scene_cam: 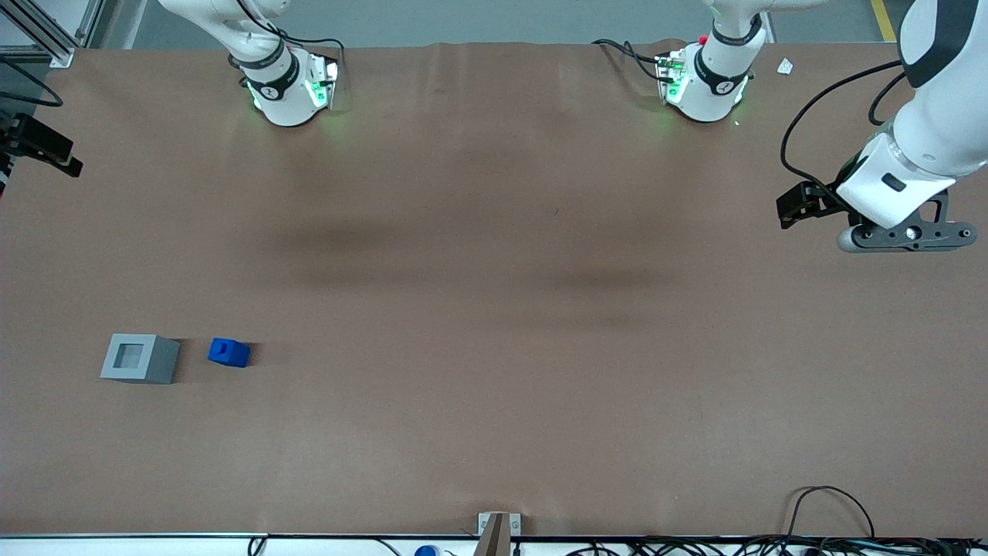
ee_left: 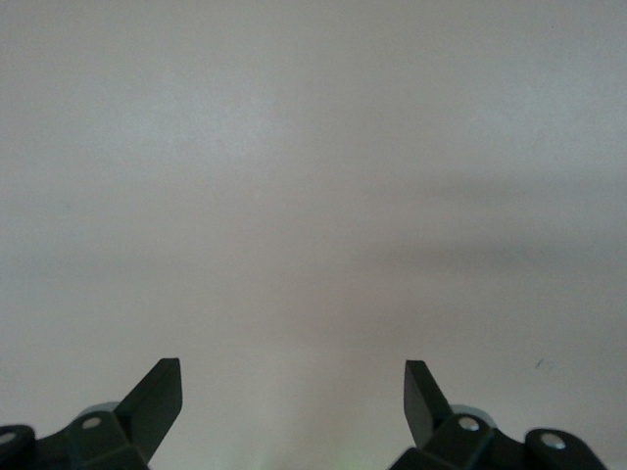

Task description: Insert blue part into gray base with right arm

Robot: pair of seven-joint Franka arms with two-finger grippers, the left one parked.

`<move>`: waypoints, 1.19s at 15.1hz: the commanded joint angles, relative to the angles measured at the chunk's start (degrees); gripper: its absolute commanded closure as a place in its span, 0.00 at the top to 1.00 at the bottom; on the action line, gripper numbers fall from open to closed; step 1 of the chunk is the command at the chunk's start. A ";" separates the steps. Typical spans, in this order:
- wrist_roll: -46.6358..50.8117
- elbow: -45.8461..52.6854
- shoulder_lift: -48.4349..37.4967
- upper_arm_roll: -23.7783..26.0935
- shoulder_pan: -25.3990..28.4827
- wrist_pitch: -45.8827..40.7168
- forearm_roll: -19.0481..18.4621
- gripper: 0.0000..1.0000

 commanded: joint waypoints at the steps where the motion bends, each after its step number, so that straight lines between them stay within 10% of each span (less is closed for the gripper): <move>1: 0.02 -0.14 0.25 0.10 -0.14 -0.29 -0.89 1.00; 18: -0.25 -1.98 10.88 0.10 1.44 10.41 0.25 1.00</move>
